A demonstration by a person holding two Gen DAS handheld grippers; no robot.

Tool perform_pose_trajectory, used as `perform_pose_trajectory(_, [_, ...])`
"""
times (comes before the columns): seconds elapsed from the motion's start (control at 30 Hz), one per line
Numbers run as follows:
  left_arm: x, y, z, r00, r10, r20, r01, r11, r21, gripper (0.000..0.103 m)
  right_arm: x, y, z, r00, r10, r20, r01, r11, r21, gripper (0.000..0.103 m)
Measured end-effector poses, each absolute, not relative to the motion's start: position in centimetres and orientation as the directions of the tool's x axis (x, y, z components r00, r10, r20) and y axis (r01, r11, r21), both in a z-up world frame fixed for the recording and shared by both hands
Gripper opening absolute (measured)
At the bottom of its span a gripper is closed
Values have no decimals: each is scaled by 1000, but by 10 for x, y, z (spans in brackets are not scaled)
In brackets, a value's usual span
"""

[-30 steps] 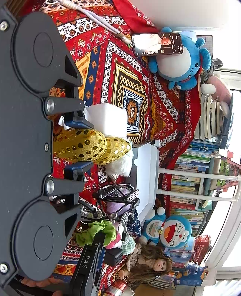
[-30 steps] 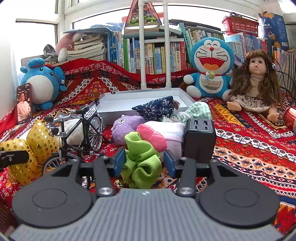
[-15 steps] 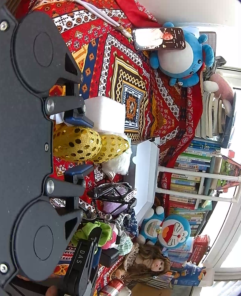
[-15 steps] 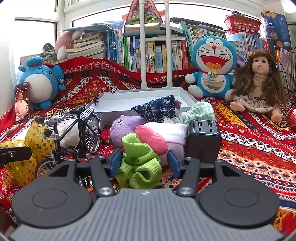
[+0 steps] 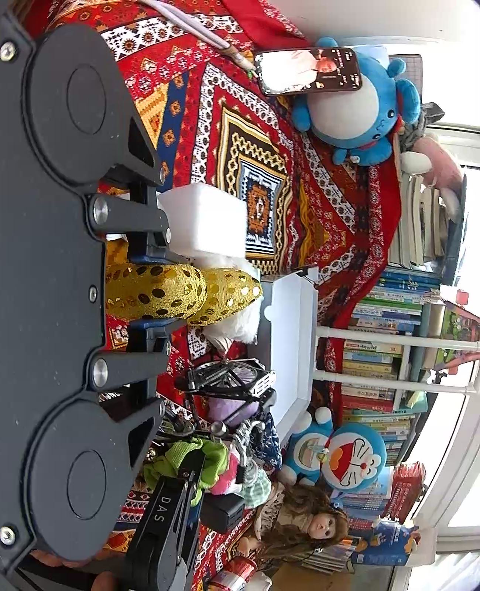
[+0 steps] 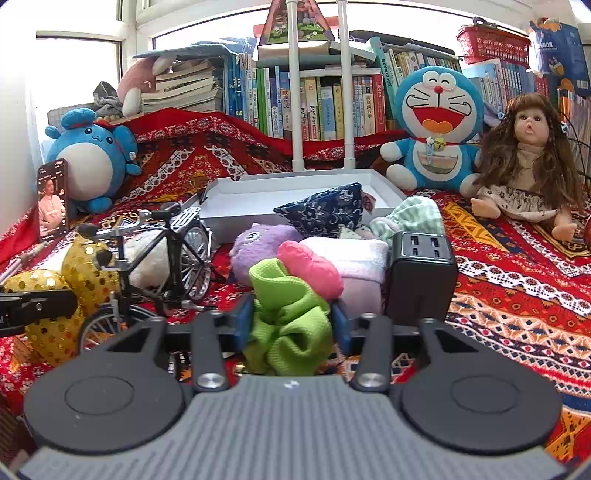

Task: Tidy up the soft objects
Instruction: 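Carry the gold bow in the left tool while the right tool carries the scrunchies to the white tray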

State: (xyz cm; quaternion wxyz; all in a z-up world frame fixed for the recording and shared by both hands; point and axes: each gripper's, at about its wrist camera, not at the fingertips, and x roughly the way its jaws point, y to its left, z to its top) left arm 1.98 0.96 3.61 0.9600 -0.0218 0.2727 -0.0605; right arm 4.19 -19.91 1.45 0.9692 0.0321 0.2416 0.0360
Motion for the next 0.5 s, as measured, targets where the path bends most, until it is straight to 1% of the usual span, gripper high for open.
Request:
perform_pose_trajectory(0.07, [19,9,40,848,-136,-513,111,991,-78,24,41,-197,17,880,86,-467,-56,995,78,32])
perform_pose_trajectory(0.17, [19,10,46,854,-144,-500,117,990,-84,24,40,-197,22,880,87,-466,-55,995,83,29])
perform_pose_trajectory(0.37, [24,13,62,867,-150,-475,123,989,-88,24,39,-200,36,885,103,-455,-60,992,108,26])
perform_pose_trajectory(0.5, [29,14,71,871,-159,-465,129,987,-97,24,34,-201,47,899,109,-425,-67,992,111,26])
